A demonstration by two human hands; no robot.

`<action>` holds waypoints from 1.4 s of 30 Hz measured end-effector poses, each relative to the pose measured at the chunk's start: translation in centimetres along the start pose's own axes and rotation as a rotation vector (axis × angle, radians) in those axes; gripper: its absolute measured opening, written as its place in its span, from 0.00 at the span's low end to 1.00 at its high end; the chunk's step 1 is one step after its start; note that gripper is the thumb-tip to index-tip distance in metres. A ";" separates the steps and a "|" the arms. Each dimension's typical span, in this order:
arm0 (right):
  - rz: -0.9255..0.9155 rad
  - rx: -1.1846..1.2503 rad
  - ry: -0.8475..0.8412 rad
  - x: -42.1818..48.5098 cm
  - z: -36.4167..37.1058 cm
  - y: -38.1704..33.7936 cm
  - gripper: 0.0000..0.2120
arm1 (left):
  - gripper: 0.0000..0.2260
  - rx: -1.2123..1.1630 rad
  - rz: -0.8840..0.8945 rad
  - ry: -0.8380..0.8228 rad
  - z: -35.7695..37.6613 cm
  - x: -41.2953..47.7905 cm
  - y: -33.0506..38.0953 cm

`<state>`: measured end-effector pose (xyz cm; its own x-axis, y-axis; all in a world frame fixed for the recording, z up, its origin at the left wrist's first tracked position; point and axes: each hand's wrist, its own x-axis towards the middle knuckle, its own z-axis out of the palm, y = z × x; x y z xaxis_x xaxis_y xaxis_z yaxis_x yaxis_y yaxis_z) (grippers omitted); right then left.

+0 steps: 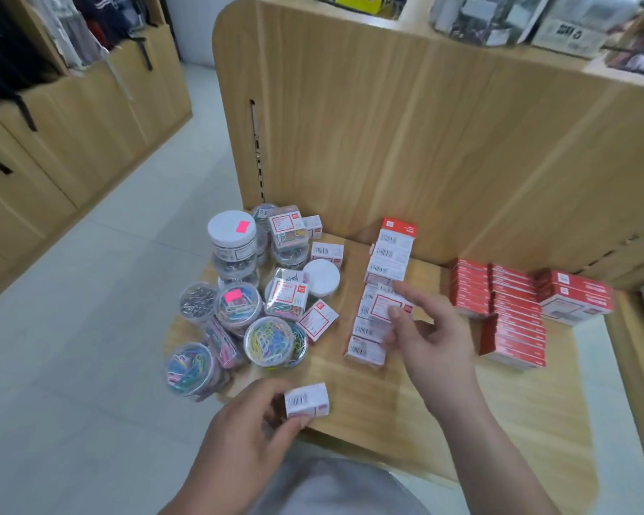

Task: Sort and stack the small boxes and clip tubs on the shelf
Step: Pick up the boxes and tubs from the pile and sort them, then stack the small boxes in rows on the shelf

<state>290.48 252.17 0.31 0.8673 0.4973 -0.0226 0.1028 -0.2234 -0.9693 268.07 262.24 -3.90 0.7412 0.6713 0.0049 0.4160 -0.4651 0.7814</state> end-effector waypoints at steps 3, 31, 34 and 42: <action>-0.182 -0.179 0.041 0.6 0.5 1.4 0.17 | 0.20 0.004 0.075 0.000 -0.7 0.0 1.5; -0.115 -0.754 -0.219 0.7 -1.3 0.6 0.11 | 0.09 0.458 0.130 -0.191 2.5 14.4 8.8; -0.100 -0.820 -0.217 0.6 -0.8 0.2 0.11 | 0.08 0.490 0.181 -0.209 2.6 14.3 9.4; -0.124 -0.800 -0.107 0.1 -1.9 -0.2 0.14 | 0.10 0.504 0.176 -0.176 -0.1 13.6 8.6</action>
<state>291.49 250.63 0.97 0.7798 0.6260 0.0112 0.5469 -0.6723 -0.4989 281.73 267.42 2.97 0.8811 0.4721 -0.0292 0.4462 -0.8089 0.3828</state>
